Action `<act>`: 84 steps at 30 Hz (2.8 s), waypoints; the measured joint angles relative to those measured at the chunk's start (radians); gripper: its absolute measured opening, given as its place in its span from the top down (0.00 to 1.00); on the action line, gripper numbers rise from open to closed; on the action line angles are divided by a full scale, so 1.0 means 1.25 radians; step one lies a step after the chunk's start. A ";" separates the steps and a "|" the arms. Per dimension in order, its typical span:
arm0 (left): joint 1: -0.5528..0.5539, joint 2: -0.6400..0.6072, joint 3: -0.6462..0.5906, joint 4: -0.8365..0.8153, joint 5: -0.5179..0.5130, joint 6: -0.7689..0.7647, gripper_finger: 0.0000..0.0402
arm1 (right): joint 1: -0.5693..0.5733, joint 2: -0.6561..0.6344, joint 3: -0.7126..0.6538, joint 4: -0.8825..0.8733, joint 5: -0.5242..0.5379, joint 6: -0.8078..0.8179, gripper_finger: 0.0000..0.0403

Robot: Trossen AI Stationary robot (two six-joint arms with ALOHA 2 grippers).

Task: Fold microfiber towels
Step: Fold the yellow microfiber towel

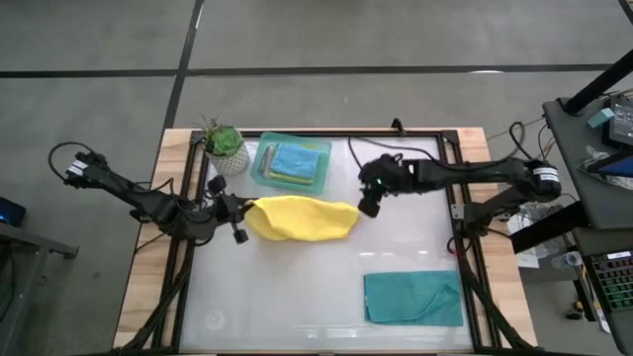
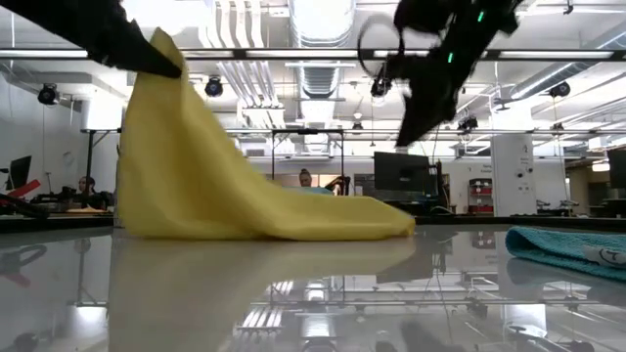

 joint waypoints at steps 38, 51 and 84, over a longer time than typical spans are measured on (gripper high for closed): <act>0.076 0.108 0.006 0.030 -0.186 -0.188 1.00 | 0.167 0.546 0.208 0.431 -0.143 -0.176 0.74; 0.076 0.105 0.010 0.028 -0.062 -0.176 1.00 | 0.191 0.481 0.203 0.351 -0.193 -0.205 0.98; 0.212 0.303 -0.045 0.070 0.268 -0.332 1.00 | 0.014 0.164 -0.100 0.243 -0.195 0.129 0.85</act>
